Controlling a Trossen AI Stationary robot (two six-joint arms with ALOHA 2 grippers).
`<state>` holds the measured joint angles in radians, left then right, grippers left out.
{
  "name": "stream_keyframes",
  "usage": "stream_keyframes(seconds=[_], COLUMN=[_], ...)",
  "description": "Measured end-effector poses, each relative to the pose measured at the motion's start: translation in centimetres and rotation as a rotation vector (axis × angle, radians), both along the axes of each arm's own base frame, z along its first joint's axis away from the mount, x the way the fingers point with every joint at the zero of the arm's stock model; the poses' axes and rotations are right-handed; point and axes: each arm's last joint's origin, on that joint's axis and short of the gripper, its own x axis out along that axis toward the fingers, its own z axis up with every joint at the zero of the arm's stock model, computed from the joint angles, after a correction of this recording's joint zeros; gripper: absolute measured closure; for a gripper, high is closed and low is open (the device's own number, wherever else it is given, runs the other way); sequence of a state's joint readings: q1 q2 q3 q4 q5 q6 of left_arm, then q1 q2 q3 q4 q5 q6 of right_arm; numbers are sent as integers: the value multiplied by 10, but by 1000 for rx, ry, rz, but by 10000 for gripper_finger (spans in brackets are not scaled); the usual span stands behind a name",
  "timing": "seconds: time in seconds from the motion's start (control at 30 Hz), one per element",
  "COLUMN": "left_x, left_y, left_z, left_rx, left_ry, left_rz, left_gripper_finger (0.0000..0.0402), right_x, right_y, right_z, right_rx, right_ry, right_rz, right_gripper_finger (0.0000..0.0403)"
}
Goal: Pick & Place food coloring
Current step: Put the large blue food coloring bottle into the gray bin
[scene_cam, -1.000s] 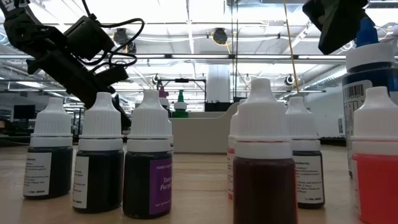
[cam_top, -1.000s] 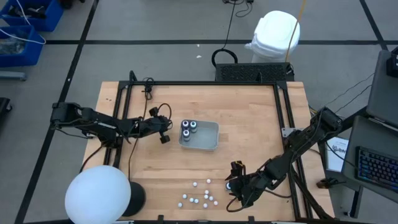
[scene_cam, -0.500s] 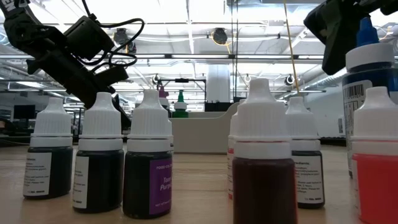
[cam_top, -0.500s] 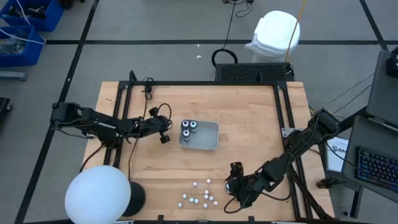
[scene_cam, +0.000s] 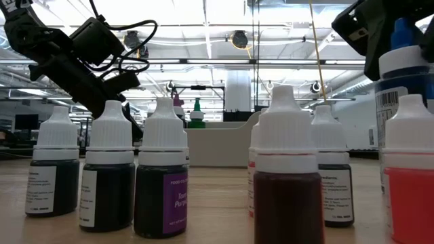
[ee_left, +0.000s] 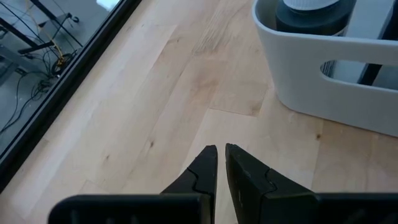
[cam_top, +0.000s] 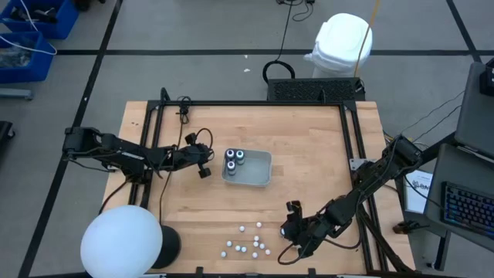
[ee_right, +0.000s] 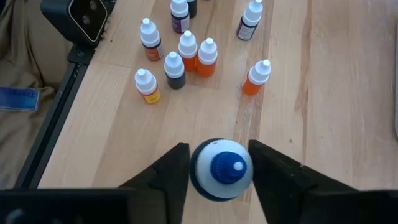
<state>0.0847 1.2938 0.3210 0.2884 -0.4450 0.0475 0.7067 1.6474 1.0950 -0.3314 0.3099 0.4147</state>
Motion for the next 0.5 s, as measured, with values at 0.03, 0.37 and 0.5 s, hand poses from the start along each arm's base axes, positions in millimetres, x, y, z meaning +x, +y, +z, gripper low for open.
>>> stream_keyframes(seconds=[0.03,0.37,0.5], left_x=[0,0,0], left_y=[0,0,0], left_z=[0,0,0], left_rx=[1,1,1], left_ry=[0,0,0], left_rz=[1,0,0], left_gripper_finger=[360,360,360], right_x=[0,3,12], right_y=[0,-6,-12], right_z=[0,4,29], right_rx=[2,43,92], right_ry=[3,32,-13], right_rz=[-5,6,36], right_gripper_finger=[273,287,287])
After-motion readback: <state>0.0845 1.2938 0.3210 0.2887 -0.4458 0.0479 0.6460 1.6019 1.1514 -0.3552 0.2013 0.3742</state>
